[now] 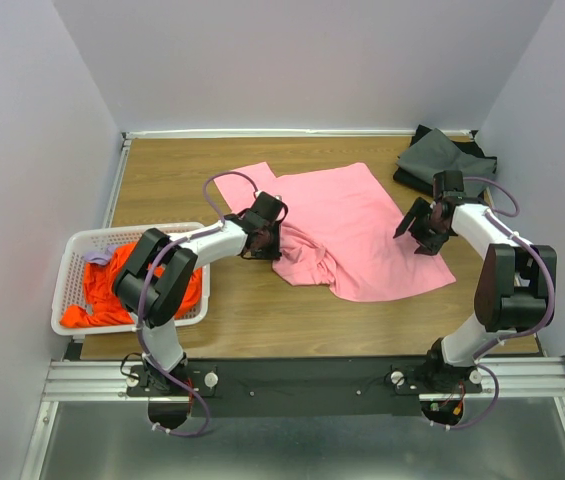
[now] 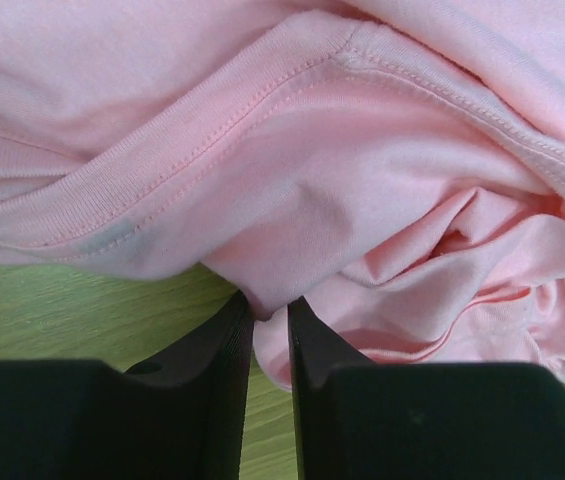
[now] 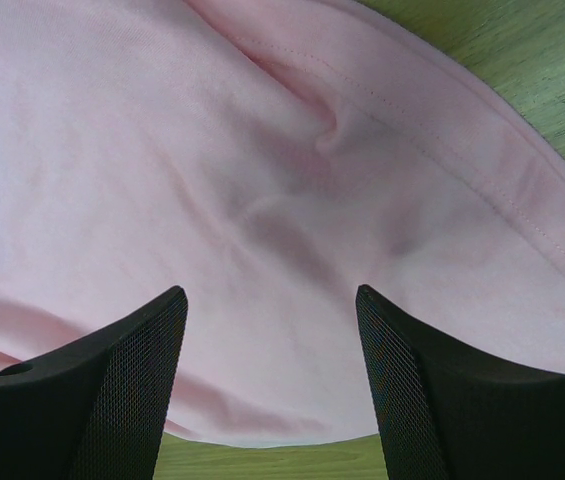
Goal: Fold and stack the t-shirts
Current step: Flatten the tshirt out
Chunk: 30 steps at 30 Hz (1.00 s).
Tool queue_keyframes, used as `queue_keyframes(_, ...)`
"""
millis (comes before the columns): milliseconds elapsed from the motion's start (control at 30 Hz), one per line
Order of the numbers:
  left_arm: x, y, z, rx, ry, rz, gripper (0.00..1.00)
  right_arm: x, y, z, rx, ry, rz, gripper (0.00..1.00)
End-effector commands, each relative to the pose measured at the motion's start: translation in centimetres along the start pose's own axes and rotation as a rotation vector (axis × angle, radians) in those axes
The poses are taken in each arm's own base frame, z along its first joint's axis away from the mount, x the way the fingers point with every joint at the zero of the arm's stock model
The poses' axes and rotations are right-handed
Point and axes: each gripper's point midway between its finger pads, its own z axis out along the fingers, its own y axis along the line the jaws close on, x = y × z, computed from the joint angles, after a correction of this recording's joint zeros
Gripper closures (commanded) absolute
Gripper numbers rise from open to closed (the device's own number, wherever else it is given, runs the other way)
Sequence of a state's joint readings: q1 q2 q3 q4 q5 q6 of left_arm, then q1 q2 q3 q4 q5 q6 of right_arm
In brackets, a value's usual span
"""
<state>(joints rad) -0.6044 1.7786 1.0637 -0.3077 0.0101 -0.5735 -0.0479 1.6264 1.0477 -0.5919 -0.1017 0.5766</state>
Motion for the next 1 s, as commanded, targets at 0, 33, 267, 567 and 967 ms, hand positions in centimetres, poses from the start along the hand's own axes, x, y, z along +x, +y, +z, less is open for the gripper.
queue_keyframes(0, 1.5, -0.1, 0.0, 0.007, 0.041, -0.01, 0.72, 0.4, -0.1, -0.8, -0.013, 0.0, 0.009, 0.25)
queue_keyframes(33, 1.6, 0.0, 0.1, 0.004, 0.043, -0.011, 0.72, 0.4, -0.1, -0.7, -0.012, 0.002, 0.01, 0.25)
queue_keyframes(267, 1.9, 0.1, -0.4, -0.017, 0.046, -0.013, 0.72, 0.5, -0.1, -0.8, -0.014, 0.003, 0.012, 0.25)
queue_keyframes(567, 3.1, 0.0, -0.1, -0.033, 0.085, -0.003, 1.0, 0.3, 0.1, -1.1, -0.023, -0.004, 0.005, 0.25)
queue_keyframes(967, -5.4, 1.1, -11.0, -0.077, -0.177, -0.092, 1.0, -0.5, -1.8, -2.0, 0.034, -0.029, -0.007, 0.25)
